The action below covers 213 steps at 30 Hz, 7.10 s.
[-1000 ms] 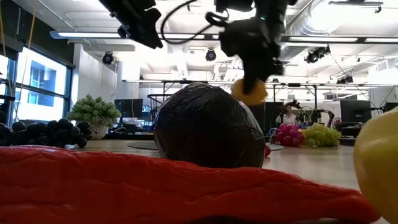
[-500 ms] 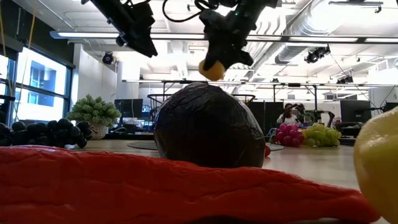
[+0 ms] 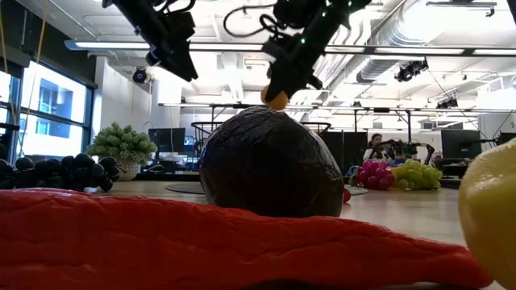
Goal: Build produce basket
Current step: Put the middle yellow lemon into the black wire basket, then put the bottom left purple grapes into the black wire basket
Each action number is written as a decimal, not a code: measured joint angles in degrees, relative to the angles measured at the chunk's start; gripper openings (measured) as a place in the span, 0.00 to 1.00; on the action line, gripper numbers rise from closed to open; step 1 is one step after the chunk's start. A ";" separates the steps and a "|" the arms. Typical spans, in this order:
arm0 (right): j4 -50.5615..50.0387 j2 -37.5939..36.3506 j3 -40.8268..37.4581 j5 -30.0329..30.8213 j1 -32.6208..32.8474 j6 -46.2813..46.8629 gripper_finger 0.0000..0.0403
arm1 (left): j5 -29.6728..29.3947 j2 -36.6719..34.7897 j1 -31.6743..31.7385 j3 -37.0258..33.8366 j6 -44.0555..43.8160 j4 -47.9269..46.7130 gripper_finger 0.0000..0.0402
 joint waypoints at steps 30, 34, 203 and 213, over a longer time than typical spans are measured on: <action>-3.56 8.14 -0.04 -13.76 -4.48 -4.56 0.56 | 0.00 0.13 3.28 -0.02 0.02 0.13 0.47; -3.59 8.14 -0.04 -13.77 -4.38 -3.06 0.59 | 0.23 0.13 3.28 -0.02 0.00 0.12 0.47; -34.44 -6.28 19.23 5.37 -6.06 7.56 0.59 | 12.94 -2.70 -3.92 -24.71 -22.65 57.27 0.02; -34.45 -6.28 19.23 10.21 -6.06 13.38 0.59 | 12.98 5.47 -1.11 -18.47 -23.28 58.00 0.02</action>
